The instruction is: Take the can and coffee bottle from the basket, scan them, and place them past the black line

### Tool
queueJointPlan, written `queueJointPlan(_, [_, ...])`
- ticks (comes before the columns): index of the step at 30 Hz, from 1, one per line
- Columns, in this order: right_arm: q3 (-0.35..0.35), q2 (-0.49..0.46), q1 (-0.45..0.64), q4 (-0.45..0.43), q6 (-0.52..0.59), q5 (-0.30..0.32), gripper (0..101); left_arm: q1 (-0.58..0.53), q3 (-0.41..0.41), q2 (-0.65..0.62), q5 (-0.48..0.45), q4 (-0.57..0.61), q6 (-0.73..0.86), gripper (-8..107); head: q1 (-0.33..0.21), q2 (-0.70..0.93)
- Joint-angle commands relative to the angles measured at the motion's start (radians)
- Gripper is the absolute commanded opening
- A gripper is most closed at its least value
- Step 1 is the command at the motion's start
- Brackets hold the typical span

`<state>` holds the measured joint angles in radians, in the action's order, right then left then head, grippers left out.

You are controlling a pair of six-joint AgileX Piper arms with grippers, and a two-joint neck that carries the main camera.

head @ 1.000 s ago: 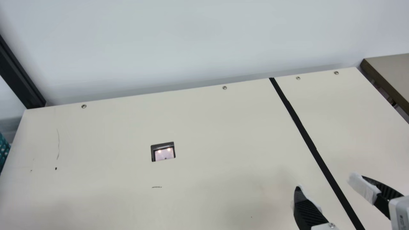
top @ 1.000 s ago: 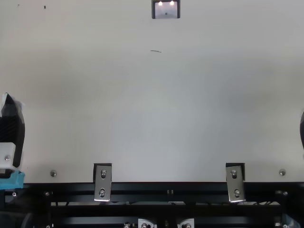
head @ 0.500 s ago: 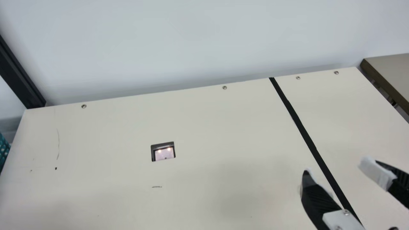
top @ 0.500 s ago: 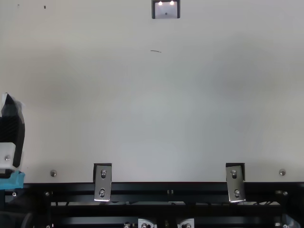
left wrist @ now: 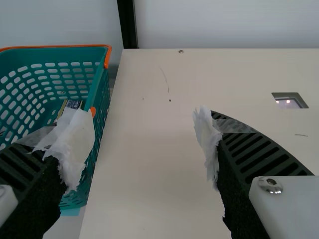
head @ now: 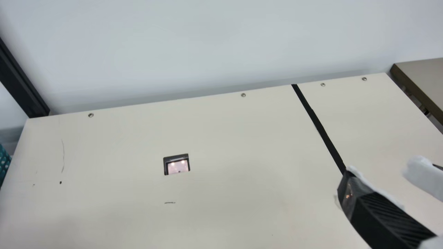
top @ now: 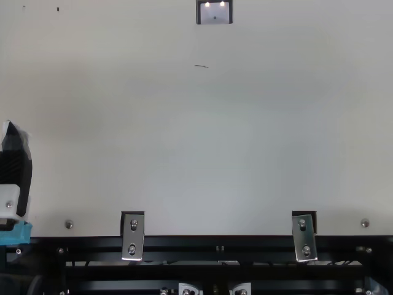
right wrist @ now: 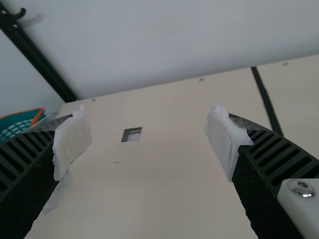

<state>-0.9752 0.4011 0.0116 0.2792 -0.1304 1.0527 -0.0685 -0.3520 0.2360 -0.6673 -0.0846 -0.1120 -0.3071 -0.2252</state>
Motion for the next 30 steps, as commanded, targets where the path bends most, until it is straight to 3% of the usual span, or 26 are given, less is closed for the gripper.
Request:
queueJointPlan(1, [-0.097,0.013,-0.005,0.037,-0.068,0.098,101,0.000,0.000,0.000,0.000,0.000,0.000,90,-0.003,0.007])
queueJointPlan(4, [-0.145,0.027,-0.015,0.073,-0.142,0.167,101,0.000,0.000,0.000,0.000,0.000,0.000,90,-0.003,0.007])
queueJointPlan(8, [-0.124,0.040,-0.068,0.090,-0.256,0.167,101,0.000,0.000,0.000,0.000,0.000,0.000,90,-0.003,0.007])
queueJointPlan(9, [-0.147,0.040,-0.052,0.092,-0.186,0.168,101,0.000,0.000,0.000,0.000,0.000,0.000,90,-0.003,0.007])
queueJointPlan(13, [-0.144,0.041,-0.069,0.092,-0.256,0.170,101,0.000,0.000,0.000,0.000,0.000,0.000,90,-0.003,0.007])
queueJointPlan(25, [-0.144,0.041,-0.069,0.091,-0.257,0.170,101,0.000,0.000,0.000,0.000,0.000,0.000,90,0.003,0.014])
queueJointPlan(30, [-0.144,0.041,-0.069,0.091,-0.257,0.168,101,0.000,0.000,0.000,0.000,0.000,0.000,90,0.015,0.133])
